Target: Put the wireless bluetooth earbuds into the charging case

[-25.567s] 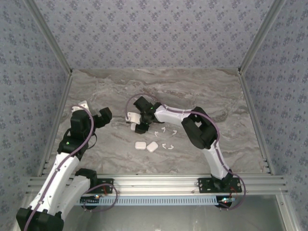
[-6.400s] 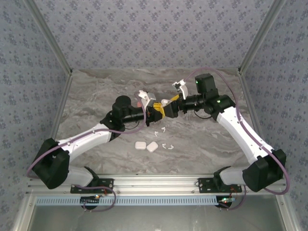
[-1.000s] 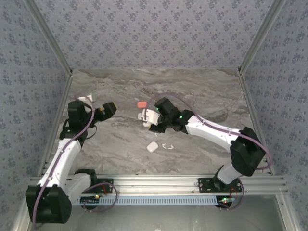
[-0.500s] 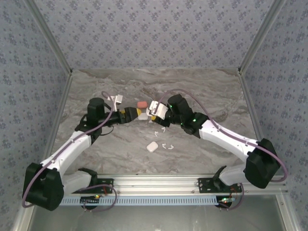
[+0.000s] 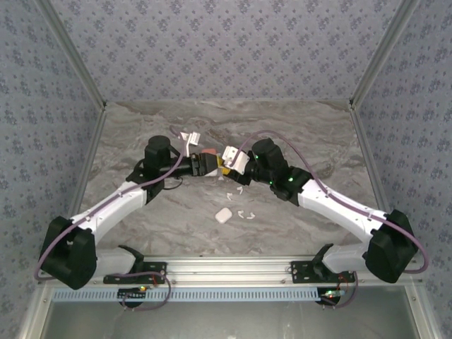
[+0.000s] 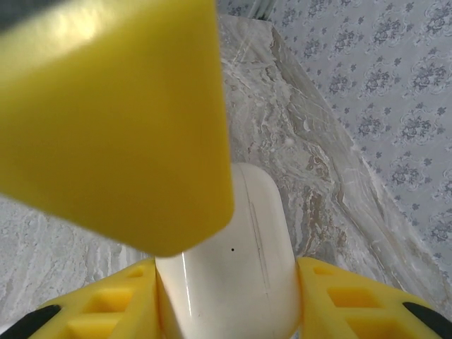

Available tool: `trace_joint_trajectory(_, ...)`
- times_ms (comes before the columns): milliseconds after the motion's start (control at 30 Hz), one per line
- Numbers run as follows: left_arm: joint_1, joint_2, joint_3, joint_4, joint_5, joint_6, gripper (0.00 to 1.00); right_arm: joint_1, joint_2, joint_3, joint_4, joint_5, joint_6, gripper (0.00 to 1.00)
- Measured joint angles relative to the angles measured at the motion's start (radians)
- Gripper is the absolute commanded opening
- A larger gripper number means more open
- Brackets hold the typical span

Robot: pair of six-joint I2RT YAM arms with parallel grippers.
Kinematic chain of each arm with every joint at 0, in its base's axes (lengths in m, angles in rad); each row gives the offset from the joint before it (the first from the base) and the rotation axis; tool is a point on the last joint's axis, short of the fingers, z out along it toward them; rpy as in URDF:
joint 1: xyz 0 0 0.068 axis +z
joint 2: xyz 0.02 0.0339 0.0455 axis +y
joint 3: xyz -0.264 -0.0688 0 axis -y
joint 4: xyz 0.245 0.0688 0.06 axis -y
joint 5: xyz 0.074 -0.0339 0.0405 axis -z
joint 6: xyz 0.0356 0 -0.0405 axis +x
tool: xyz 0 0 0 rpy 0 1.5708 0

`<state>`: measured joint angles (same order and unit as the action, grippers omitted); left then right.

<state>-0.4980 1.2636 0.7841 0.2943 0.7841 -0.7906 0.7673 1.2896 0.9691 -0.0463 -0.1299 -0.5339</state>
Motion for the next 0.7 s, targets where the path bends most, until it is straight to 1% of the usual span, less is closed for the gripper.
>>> trace_joint_trajectory(133,-0.009,0.010,0.008,0.007,0.003,-0.005,0.55,0.000,-0.007,-0.006,0.002,-0.001,0.006,0.44)
trace_joint_trajectory(267,-0.008,0.015,0.009,0.010,0.002,-0.006,0.46,0.000,-0.014,-0.006,0.007,-0.002,0.013,0.44)
trace_joint_trajectory(433,-0.008,0.016,0.010,0.010,-0.011,-0.009,0.28,0.000,-0.021,-0.006,0.013,-0.006,0.021,0.46)
trace_joint_trajectory(500,-0.008,0.016,0.010,0.010,-0.013,-0.011,0.22,-0.002,-0.022,-0.006,0.013,-0.005,0.021,0.48)
trace_joint_trajectory(567,-0.008,0.016,0.010,0.012,-0.013,-0.013,0.20,-0.005,-0.022,-0.006,0.013,-0.006,0.023,0.53)
trace_joint_trajectory(667,-0.010,0.016,0.010,0.020,-0.013,-0.006,0.18,-0.016,-0.022,-0.005,0.003,-0.024,0.044,0.67)
trace_joint_trajectory(700,-0.012,0.016,0.010,0.024,-0.014,-0.003,0.16,-0.023,-0.022,-0.005,-0.006,-0.036,0.052,0.73)
